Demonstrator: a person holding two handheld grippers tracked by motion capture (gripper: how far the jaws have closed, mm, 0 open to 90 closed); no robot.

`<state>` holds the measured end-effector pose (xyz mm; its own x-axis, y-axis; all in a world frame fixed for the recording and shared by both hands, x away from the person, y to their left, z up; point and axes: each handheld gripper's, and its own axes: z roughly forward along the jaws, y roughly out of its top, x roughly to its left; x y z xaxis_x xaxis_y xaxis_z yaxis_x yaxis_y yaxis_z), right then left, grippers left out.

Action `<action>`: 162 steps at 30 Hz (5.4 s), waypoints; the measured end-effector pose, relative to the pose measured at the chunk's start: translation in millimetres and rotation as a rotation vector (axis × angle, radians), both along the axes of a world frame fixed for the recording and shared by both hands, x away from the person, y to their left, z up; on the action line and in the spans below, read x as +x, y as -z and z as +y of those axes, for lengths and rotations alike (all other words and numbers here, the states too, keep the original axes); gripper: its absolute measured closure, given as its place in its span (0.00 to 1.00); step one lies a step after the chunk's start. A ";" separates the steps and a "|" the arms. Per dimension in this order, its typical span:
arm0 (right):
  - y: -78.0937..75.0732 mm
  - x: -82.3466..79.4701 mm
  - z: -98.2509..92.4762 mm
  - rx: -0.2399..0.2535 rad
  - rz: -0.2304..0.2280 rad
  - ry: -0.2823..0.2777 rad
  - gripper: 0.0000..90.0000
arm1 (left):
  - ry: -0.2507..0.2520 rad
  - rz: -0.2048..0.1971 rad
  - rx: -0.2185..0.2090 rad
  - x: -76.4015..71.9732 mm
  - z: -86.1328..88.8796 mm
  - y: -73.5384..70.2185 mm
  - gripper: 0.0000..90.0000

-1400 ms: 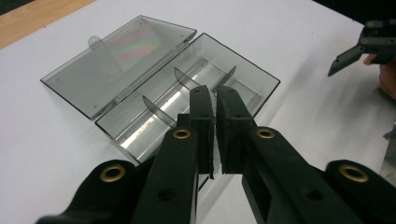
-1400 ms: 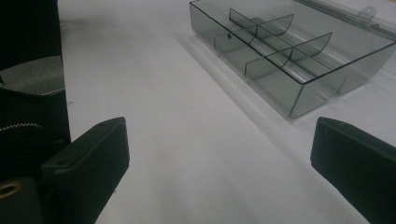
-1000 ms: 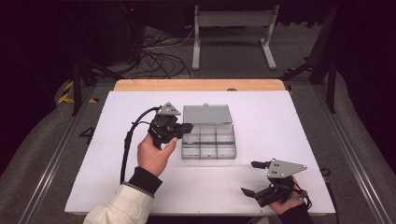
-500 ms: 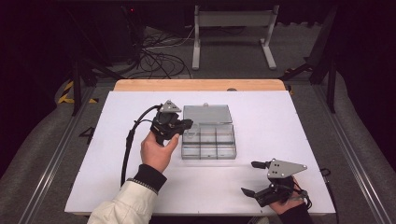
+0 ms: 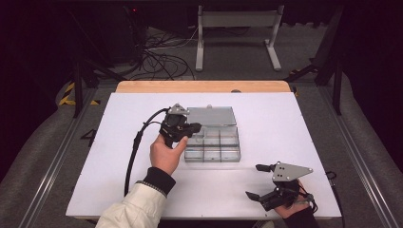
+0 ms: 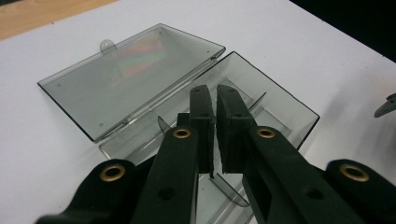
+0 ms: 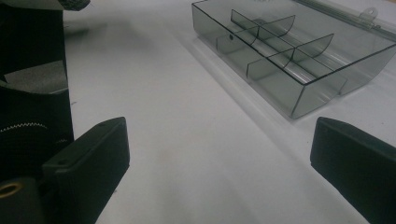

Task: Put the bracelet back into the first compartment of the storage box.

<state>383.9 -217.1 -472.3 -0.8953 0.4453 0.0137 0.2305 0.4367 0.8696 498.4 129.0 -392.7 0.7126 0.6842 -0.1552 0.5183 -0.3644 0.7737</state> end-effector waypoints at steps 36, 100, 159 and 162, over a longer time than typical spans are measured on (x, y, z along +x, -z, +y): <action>0.4 -0.6 0.8 -0.003 0.003 -0.012 0.06 | -0.039 0.103 0.008 19.6 2.5 27.7 0.95; 1.3 0.1 1.7 -0.008 0.007 -0.006 0.06 | 0.074 -0.224 0.002 -72.9 32.2 -40.2 0.32; 1.9 -1.0 2.7 -0.009 0.013 -0.021 0.05 | 0.070 -0.245 -0.045 -148.4 125.7 56.2 0.26; 1.9 -1.1 2.8 -0.007 0.013 -0.022 0.05 | 0.071 -0.232 -0.029 -149.4 126.1 60.9 0.26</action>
